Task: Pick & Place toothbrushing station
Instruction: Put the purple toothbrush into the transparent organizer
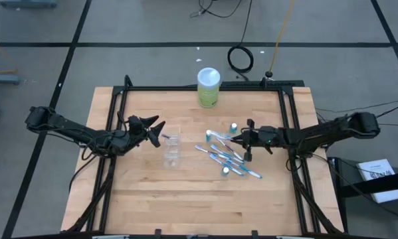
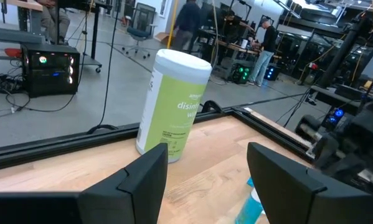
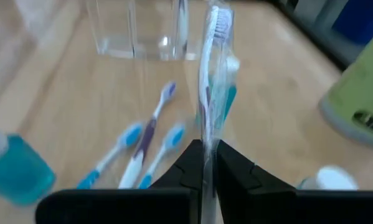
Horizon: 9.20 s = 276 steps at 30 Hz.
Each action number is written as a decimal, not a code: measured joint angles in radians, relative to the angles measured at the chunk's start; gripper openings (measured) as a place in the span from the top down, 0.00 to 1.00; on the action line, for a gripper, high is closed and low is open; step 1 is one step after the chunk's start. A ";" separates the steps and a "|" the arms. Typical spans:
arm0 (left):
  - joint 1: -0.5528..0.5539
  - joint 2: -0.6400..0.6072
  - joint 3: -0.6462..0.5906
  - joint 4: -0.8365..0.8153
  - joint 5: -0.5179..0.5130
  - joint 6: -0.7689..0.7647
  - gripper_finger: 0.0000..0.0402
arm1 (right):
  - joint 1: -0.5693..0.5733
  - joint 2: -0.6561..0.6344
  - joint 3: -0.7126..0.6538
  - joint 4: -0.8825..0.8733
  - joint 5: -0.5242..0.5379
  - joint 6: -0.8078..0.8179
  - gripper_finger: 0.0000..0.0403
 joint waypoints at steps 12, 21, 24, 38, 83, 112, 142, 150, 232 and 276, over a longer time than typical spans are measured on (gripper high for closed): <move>-0.001 0.000 0.000 0.183 0.076 0.272 0.43 | 0.000 -0.061 0.000 0.253 -0.001 -0.066 0.97; 0.007 0.073 0.024 0.320 0.303 0.345 0.43 | 0.023 -0.061 0.000 0.393 -0.001 -0.044 0.97; 0.007 0.164 0.083 0.330 0.349 0.368 0.43 | 0.046 -0.061 0.000 0.441 -0.020 -0.041 0.97; 0.046 0.681 0.540 0.326 0.397 0.494 0.43 | 0.094 -0.056 0.000 0.503 -0.079 -0.070 0.97; 0.163 0.834 0.736 0.315 0.779 0.342 0.93 | 0.093 -0.019 0.000 0.532 -0.074 -0.093 0.97; -0.018 0.342 0.603 -0.161 0.253 0.313 0.96 | 0.090 -0.230 0.000 0.259 -0.052 0.117 0.51; -0.072 0.005 0.116 -0.302 -0.053 -0.287 0.96 | 0.090 -0.229 0.000 0.246 -0.049 0.092 0.53; -0.065 0.009 0.116 -0.443 -0.054 -0.437 0.96 | 0.090 -0.229 0.000 0.246 -0.049 0.092 0.54; -0.056 -0.060 0.127 -0.280 0.216 -0.015 0.61 | 0.090 -0.228 0.000 0.237 -0.048 0.083 0.54; -0.010 0.125 0.127 -0.668 0.016 -0.356 0.68 | 0.090 -0.215 0.000 0.236 -0.045 0.065 0.54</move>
